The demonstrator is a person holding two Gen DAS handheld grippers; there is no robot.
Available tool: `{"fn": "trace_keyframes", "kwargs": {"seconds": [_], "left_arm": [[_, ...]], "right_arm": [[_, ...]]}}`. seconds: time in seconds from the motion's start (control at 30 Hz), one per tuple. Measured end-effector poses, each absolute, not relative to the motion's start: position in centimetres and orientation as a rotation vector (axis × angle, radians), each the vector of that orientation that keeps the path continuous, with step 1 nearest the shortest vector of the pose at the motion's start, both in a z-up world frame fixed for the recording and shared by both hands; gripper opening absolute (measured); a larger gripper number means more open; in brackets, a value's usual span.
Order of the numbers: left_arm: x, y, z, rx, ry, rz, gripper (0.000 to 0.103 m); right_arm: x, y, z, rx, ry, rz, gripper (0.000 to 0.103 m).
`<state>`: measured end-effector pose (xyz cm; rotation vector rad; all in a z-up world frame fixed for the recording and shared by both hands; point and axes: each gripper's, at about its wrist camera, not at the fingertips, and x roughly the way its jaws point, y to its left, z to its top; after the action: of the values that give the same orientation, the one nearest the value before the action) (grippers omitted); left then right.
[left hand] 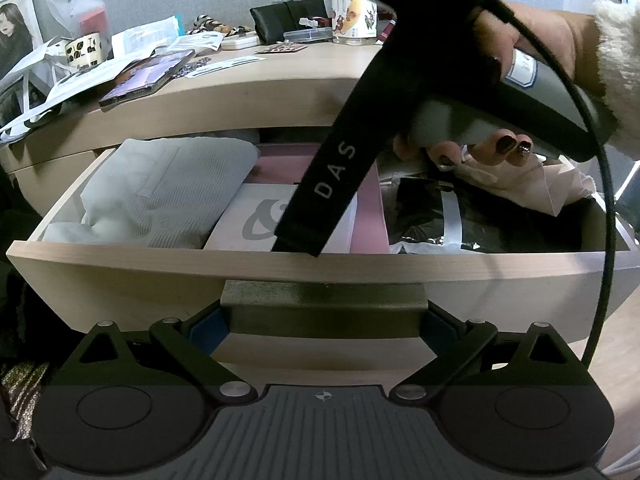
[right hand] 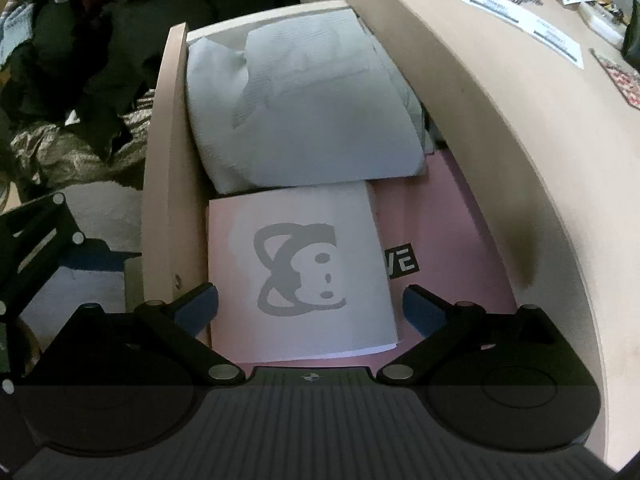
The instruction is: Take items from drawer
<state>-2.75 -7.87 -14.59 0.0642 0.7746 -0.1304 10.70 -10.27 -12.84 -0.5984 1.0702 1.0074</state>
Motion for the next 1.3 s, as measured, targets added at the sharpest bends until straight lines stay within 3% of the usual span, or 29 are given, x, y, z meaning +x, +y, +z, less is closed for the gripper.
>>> {"fn": "trace_keyframes", "kwargs": {"seconds": [1.3], "left_arm": [[-3.8, -7.6, -14.5, 0.052, 0.795, -0.135, 0.098]], "right_arm": [[9.6, -6.1, -12.1, -0.751, 1.119, 1.044, 0.102]]}}
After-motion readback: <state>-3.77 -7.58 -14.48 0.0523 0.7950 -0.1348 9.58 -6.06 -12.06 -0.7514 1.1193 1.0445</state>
